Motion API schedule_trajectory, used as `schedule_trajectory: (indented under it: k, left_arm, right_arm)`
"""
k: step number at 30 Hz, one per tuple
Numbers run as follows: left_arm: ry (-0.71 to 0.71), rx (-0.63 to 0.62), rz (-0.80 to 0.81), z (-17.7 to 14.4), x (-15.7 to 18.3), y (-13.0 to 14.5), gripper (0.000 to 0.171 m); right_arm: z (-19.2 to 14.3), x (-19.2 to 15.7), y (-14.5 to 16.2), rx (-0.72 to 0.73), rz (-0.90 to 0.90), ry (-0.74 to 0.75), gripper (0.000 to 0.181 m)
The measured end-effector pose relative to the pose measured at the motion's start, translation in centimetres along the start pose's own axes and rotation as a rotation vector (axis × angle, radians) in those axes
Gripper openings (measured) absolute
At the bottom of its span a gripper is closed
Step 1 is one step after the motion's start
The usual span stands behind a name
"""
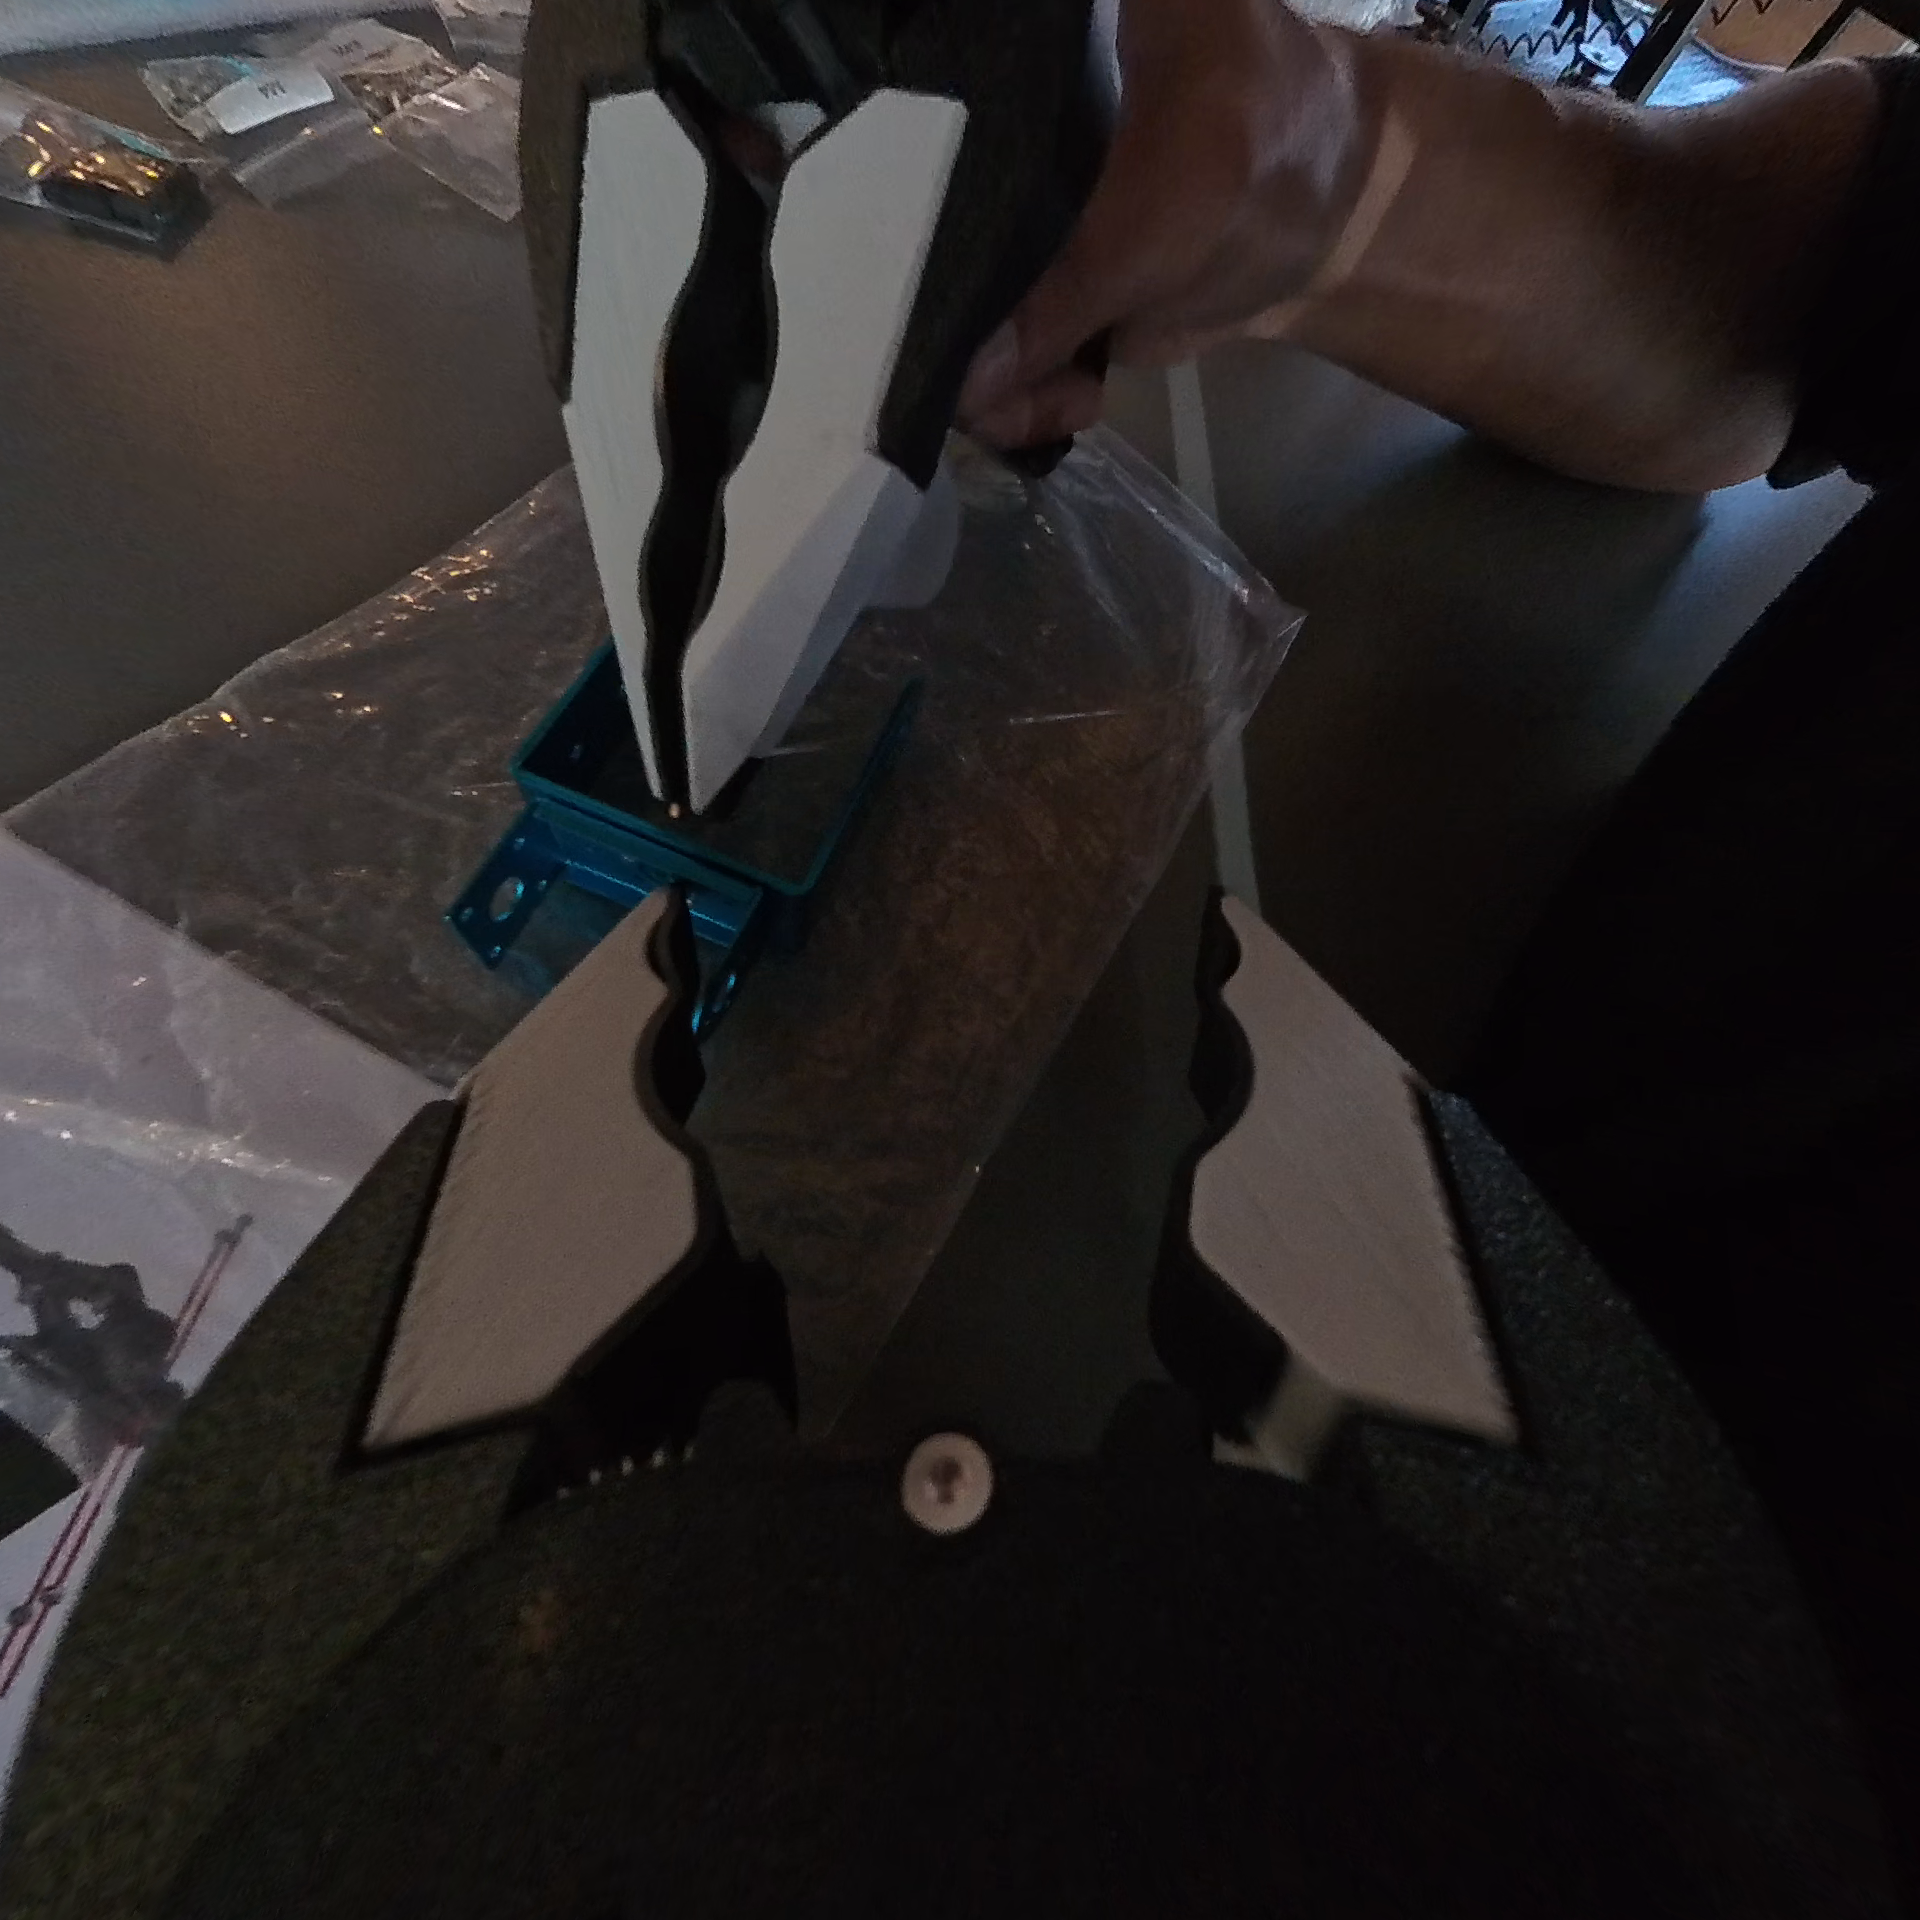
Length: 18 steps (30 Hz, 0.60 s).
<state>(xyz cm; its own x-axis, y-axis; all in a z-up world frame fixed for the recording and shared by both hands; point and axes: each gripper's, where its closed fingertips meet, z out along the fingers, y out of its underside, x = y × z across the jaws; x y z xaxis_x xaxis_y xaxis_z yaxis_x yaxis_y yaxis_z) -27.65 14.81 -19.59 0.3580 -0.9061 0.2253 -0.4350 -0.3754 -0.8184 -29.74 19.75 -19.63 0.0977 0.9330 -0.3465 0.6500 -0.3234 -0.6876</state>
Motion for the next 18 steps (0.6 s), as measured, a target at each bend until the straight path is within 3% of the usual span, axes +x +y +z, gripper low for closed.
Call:
schedule_trajectory:
  k: [18]
  left_arm:
    - [0.015,-0.009,0.000,0.08,0.15,0.09,0.096]
  right_arm:
    - [0.64,-0.19,0.50,-0.028,-0.012,-0.003,0.002]
